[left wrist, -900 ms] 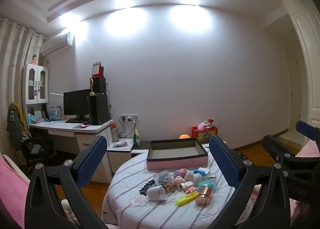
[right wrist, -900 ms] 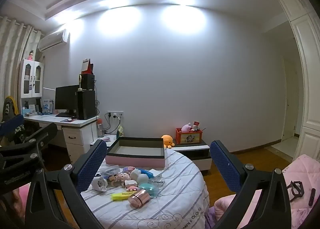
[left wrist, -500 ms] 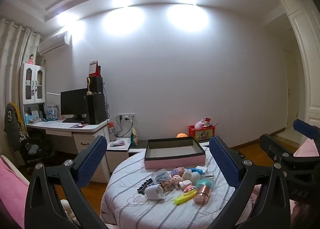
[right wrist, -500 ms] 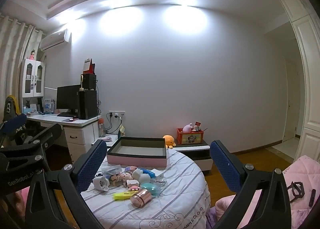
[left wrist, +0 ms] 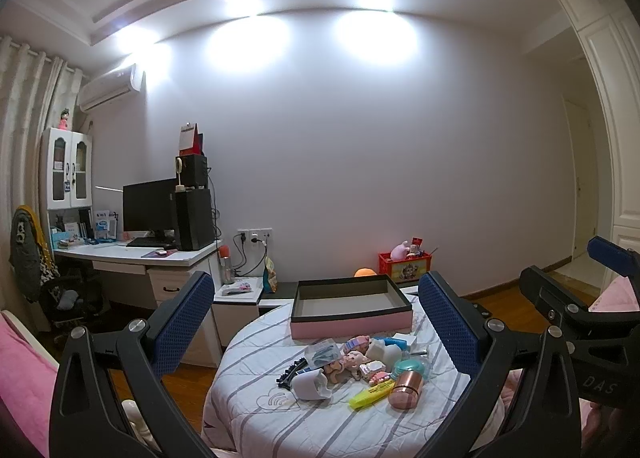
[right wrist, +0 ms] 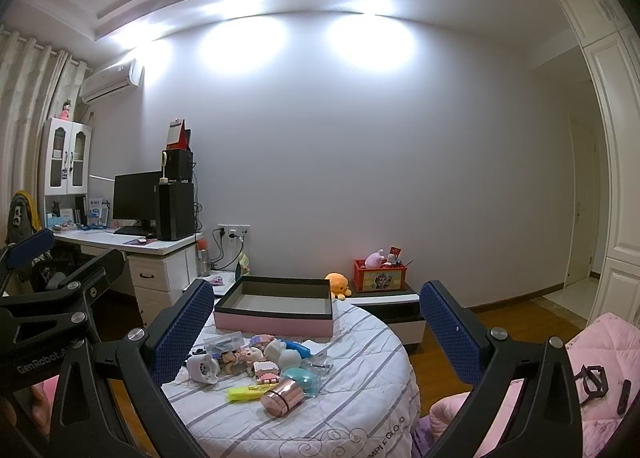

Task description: Organize rigid objects

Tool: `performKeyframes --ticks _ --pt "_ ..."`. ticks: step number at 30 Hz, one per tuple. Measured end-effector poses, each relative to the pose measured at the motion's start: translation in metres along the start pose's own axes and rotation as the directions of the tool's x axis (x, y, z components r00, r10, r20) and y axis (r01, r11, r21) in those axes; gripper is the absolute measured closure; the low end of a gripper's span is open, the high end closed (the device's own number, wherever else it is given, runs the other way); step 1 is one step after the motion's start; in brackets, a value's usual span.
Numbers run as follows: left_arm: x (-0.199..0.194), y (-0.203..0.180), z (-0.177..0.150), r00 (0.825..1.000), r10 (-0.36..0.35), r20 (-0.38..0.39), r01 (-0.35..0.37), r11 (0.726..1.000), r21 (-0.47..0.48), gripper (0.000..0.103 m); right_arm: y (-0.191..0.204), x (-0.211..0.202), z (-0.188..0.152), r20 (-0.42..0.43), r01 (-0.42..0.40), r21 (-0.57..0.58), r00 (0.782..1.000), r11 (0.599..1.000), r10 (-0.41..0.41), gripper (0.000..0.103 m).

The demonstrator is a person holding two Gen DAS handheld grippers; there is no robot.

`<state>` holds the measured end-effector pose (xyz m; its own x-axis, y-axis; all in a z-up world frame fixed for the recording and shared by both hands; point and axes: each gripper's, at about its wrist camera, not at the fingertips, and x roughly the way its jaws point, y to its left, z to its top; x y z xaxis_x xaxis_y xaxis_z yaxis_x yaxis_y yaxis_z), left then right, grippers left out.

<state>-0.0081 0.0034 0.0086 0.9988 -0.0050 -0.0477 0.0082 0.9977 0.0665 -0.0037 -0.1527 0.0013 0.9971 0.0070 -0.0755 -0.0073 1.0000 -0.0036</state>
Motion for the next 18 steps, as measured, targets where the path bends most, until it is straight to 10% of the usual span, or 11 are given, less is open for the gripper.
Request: performKeyframes --ticks 18 --pt "-0.0035 0.0016 0.0009 1.0 0.012 0.011 -0.012 1.0 0.0 0.0 0.003 0.0007 0.0024 0.003 -0.011 -0.005 1.0 1.0 0.011 0.0"
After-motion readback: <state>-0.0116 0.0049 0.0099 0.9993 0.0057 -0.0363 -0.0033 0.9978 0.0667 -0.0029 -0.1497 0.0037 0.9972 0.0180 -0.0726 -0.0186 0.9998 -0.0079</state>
